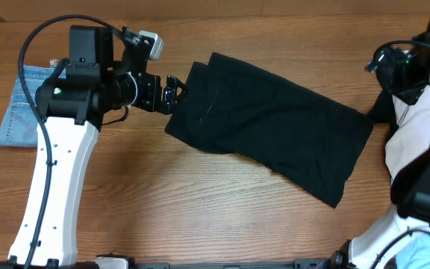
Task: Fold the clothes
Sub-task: 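Grasp the left end of the black shorts with the left gripper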
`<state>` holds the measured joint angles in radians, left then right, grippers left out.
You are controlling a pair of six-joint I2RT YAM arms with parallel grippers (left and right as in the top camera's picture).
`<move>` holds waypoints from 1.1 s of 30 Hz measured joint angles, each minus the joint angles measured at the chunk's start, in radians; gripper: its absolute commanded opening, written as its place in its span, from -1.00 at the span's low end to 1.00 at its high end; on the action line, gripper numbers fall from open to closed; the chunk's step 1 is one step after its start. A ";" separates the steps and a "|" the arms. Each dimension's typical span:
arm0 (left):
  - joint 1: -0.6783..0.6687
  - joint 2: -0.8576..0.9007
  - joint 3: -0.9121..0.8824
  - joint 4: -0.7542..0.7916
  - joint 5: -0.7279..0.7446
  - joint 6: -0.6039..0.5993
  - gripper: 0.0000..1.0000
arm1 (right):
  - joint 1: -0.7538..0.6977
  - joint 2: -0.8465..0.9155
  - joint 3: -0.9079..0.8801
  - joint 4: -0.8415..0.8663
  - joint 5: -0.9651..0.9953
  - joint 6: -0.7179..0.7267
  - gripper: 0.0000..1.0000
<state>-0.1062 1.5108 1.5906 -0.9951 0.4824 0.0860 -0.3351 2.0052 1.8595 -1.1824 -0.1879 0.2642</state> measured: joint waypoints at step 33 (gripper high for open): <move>0.000 0.048 0.000 0.039 -0.009 0.026 1.00 | 0.081 0.190 -0.087 -0.078 0.005 -0.079 -0.80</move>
<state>-0.1062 1.5589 1.5906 -0.9562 0.4736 0.1123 -0.2543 2.1956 1.7725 -1.2602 -0.1825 0.1852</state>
